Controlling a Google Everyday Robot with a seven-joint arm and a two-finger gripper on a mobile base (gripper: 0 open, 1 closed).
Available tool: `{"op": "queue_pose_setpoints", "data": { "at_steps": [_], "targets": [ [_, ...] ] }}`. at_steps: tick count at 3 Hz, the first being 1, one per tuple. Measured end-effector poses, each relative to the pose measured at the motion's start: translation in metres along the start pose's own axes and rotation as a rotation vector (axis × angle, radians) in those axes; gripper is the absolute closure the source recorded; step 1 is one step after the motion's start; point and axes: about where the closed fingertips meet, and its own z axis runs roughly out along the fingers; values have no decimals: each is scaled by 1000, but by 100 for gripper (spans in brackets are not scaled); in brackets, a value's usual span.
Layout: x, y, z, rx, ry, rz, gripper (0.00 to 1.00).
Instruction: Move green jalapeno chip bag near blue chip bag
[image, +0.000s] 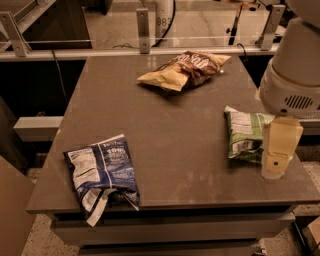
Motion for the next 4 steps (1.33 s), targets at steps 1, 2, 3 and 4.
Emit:
{"op": "queue_pose_setpoints", "data": {
  "at_steps": [1,2,3,4],
  "targets": [
    [5,6,20,-41,25,-15,0],
    [14,9,43,-72,21,-35,0],
    [20,7,55,-72,25,-53,0],
    [26,1,57,-49,58,-63,16]
  ]
}}
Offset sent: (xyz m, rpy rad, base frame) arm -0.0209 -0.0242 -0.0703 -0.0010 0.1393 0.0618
